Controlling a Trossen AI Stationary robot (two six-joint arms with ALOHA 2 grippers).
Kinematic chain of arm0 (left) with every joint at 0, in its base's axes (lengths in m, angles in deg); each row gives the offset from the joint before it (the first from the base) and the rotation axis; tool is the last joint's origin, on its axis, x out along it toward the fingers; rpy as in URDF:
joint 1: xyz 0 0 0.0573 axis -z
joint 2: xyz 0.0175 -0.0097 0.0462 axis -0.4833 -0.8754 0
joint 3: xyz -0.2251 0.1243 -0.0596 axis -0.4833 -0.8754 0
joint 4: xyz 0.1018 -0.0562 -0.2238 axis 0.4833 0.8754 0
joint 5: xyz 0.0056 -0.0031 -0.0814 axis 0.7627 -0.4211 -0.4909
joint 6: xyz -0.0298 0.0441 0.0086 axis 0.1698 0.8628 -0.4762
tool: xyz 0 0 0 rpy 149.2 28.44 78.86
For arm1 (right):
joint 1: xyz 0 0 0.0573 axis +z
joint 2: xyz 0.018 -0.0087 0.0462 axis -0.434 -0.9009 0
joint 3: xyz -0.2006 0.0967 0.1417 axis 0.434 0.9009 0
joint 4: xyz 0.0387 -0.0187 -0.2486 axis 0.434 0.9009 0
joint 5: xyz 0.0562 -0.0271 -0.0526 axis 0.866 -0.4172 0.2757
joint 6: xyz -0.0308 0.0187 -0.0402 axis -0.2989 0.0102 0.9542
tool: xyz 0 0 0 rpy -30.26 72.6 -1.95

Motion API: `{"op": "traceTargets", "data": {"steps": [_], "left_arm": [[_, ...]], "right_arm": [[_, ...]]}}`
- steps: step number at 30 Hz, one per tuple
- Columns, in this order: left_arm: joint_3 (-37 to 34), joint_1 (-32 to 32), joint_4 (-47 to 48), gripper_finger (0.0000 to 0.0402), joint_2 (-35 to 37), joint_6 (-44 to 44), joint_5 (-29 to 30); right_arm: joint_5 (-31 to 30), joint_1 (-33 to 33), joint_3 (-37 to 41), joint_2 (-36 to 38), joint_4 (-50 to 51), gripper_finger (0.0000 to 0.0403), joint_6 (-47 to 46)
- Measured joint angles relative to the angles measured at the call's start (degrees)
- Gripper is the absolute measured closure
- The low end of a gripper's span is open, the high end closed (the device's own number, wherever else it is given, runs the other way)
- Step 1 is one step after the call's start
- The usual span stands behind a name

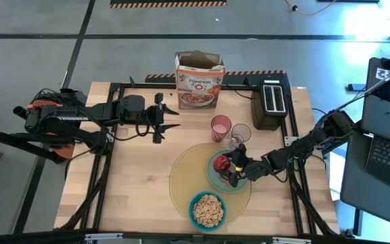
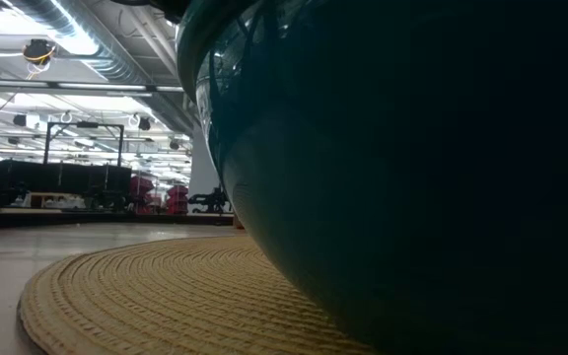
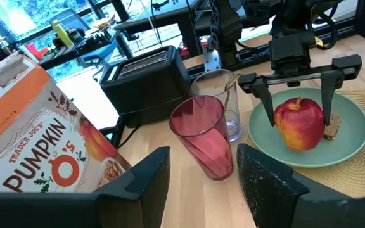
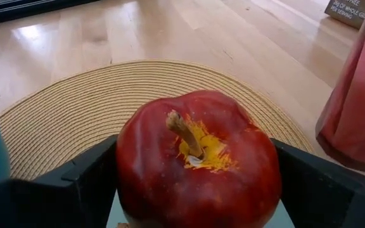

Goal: Arrange a breakfast setting
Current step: Adjust the apple on the plate

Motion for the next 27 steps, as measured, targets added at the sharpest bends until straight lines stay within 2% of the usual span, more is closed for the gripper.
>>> {"op": "traceTargets", "data": {"steps": [5, 9, 12, 16, 27], "left_arm": [[0.00, 0.00, -0.02, 0.0227, 0.00, -0.13, 0.00], [0.00, 0.00, -0.02, 0.0227, 0.00, -0.22, 0.00], [0.00, 0.01, 0.04, 0.0227, 0.00, -0.24, 0.00], [0.00, 0.00, 0.11, 0.0227, 0.00, -0.26, 0.00], [0.00, 0.02, 0.32, 0.0227, 0.00, -0.28, 0.01]], "right_arm": [[2.19, 0.00, -0.42, -3.37, -1.35, 0.0053, -0.76], [3.30, -0.01, -2.52, -7.51, -1.41, 0.0015, -1.82], [4.13, -0.11, -3.81, -9.12, -1.21, 0.0011, -1.16], [4.47, -0.11, -5.09, -9.22, -1.44, 0.0020, 1.72], [3.22, -0.12, -5.31, -6.57, 0.69, 0.0006, 4.60]]}}
